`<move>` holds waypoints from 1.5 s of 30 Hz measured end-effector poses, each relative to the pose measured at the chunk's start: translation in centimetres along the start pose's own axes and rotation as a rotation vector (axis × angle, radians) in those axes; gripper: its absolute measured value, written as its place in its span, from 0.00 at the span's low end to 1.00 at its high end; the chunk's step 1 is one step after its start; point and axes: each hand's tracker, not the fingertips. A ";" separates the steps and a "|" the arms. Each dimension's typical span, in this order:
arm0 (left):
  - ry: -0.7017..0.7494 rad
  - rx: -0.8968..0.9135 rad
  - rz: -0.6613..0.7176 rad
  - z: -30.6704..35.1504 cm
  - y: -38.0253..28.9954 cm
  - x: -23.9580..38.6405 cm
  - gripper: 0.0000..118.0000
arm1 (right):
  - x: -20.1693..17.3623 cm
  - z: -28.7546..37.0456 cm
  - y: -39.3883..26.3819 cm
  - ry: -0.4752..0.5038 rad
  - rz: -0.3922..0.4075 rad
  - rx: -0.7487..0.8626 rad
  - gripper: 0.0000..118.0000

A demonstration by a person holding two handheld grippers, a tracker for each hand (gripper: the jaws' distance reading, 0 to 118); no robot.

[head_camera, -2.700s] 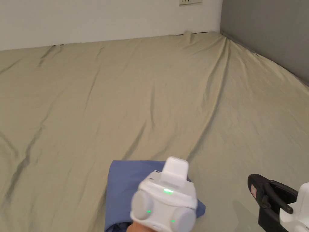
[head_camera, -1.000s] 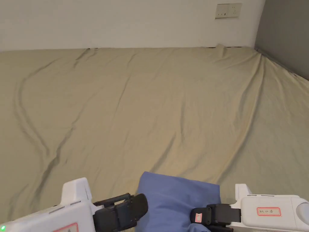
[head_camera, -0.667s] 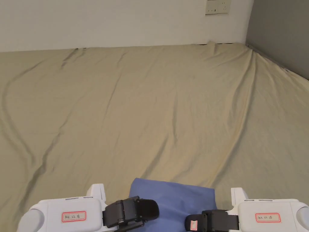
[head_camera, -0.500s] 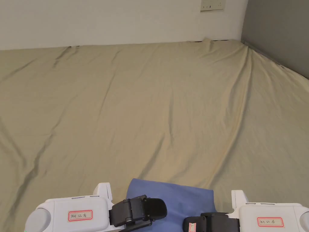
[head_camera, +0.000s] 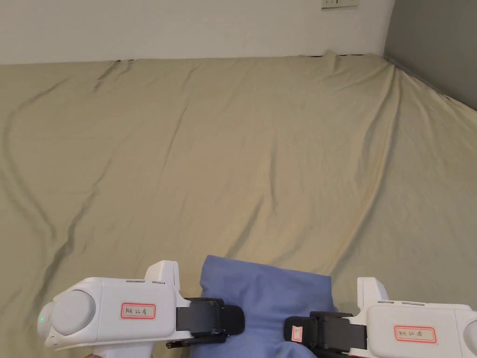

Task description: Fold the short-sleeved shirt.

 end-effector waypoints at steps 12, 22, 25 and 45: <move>0.258 0.027 0.003 9.9 1.7 -4.0 0.27 | -5.2 1.3 -2.3 0.156 0.244 0.194 0.01; 0.514 0.094 0.317 25.0 -1.3 -15.7 0.27 | -8.8 0.6 -3.8 0.263 0.337 0.239 0.01; 0.539 0.115 0.384 29.0 -2.5 -19.1 0.26 | -9.6 -0.4 -4.4 0.250 0.350 0.254 0.01; 0.750 0.407 0.355 37.8 -5.3 -20.2 0.95 | -12.8 -4.3 -3.9 0.201 0.392 0.283 0.01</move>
